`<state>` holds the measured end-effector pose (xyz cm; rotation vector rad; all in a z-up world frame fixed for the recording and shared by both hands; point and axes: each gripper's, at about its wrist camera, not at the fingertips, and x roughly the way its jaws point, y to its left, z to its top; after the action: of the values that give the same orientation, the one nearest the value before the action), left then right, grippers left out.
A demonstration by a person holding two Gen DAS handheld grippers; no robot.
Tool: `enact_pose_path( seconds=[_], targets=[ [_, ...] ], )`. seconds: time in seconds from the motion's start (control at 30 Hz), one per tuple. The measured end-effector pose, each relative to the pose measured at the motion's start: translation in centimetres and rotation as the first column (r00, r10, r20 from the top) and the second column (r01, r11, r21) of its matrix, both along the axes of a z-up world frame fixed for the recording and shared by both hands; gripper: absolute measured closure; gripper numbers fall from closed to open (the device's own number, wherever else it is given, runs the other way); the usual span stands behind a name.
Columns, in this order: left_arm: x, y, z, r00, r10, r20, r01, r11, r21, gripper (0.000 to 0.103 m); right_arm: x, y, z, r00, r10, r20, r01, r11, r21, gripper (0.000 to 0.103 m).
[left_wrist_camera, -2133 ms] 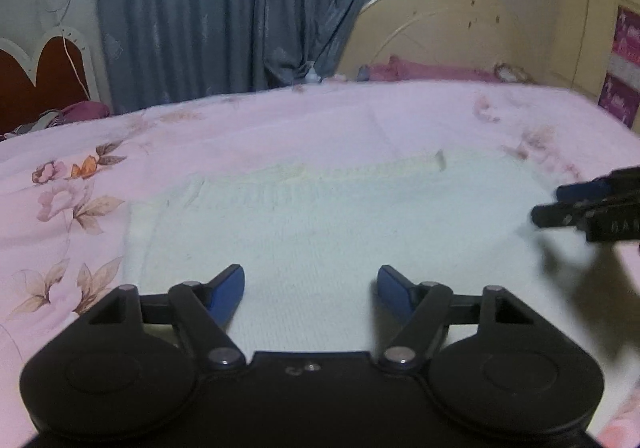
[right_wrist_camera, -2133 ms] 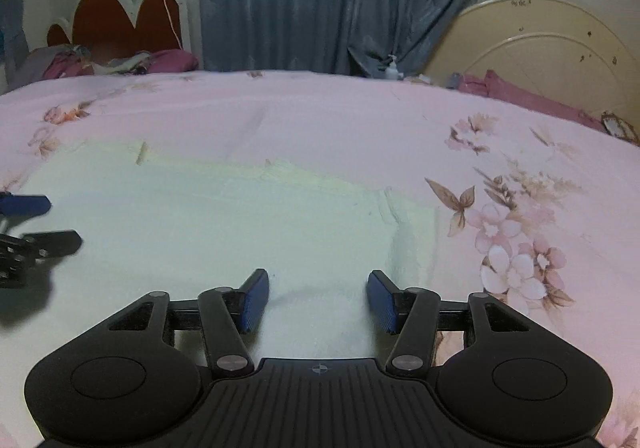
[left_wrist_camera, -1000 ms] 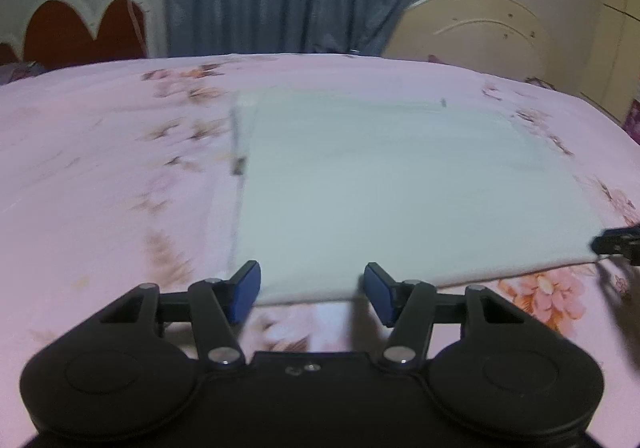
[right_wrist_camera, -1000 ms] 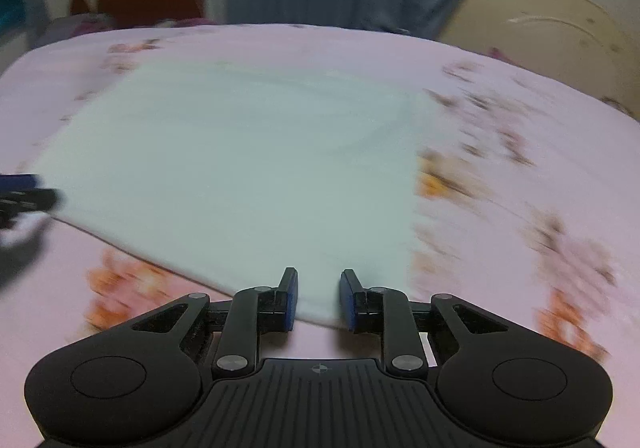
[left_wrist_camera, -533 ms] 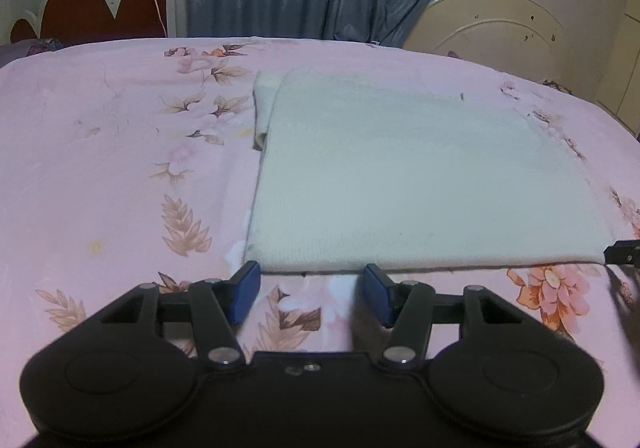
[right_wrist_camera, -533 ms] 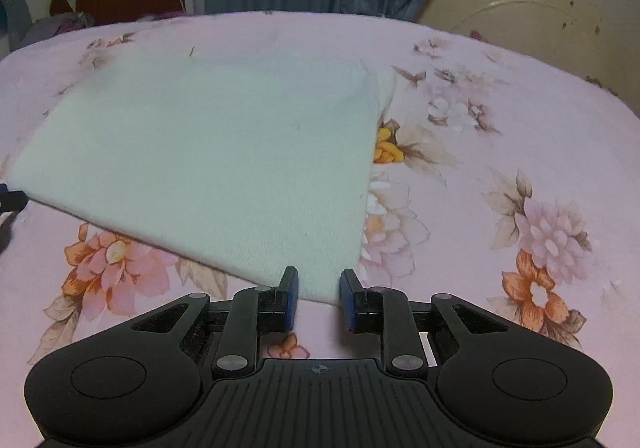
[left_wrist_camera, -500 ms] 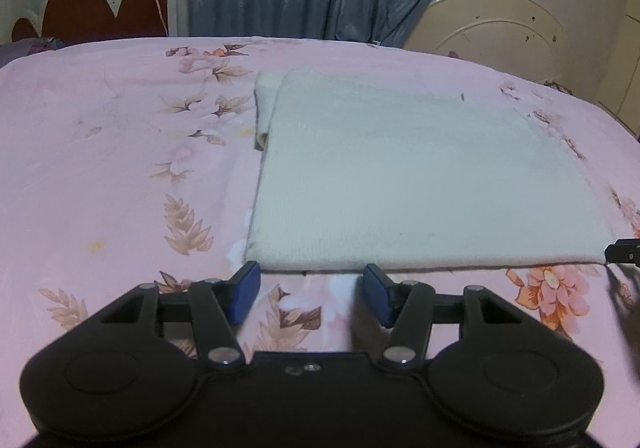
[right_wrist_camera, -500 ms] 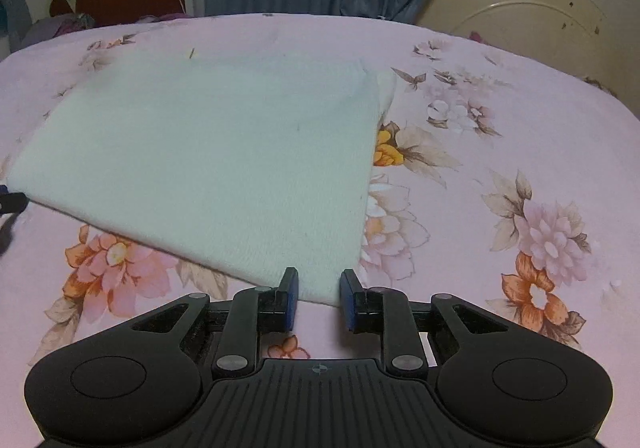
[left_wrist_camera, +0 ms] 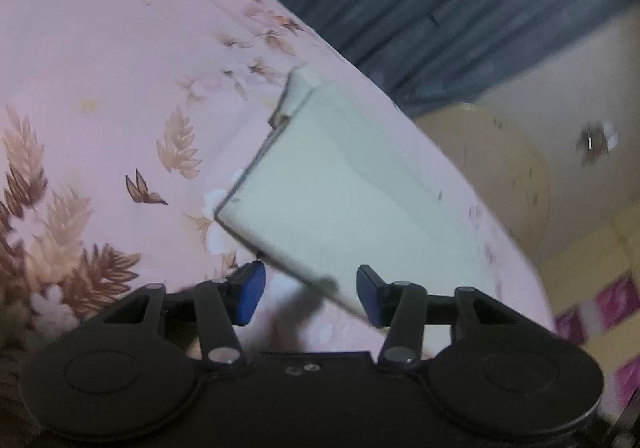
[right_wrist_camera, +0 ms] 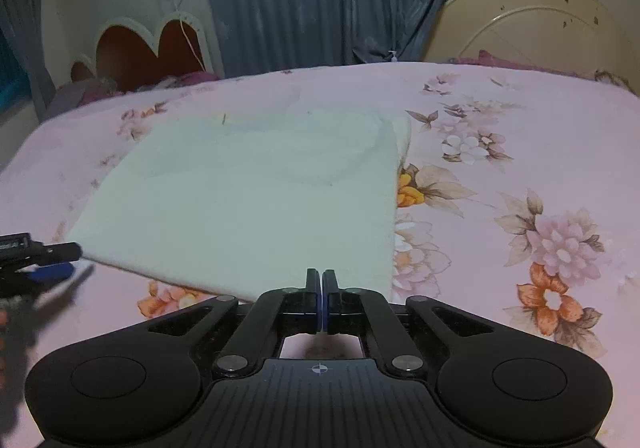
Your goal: Fold small clothes
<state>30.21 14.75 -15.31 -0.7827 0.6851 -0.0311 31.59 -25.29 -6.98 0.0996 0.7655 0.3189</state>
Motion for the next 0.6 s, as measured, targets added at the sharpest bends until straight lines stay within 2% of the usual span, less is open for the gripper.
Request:
enact_pose_path(
  seconds=[0.1, 0.23, 0.43, 0.6],
  targets=[
    [0.6, 0.5, -0.8, 0.998, 0.052, 0.021, -0.050, 0.996, -0.071, 0.057, 0.9, 0.4, 0.0, 1.000, 0.002, -0.007, -0.001, 1.000, 0.016, 0.103],
    [2.0, 0.1, -1.1, 0.995, 0.087, 0.041, -0.082, 0.991, -0.102, 0.058, 3.2, 1.9, 0.2, 1.000, 0.013, -0.016, -0.012, 0.999, 0.042, 0.103],
    [4.5, 0.8, -1.7, 0.993, 0.114, 0.040, -0.107, 0.983, -0.151, 0.071, 7.6, 6.5, 0.3, 0.997, 0.073, -0.016, -0.072, 0.995, 0.065, 0.103],
    [5.5, 0.8, -1.9, 0.993, 0.115, 0.039, -0.108, 0.982, -0.155, 0.081, 10.7, 10.2, -0.5, 0.993, 0.112, -0.026, -0.110, 0.991, 0.075, 0.103]
  ],
)
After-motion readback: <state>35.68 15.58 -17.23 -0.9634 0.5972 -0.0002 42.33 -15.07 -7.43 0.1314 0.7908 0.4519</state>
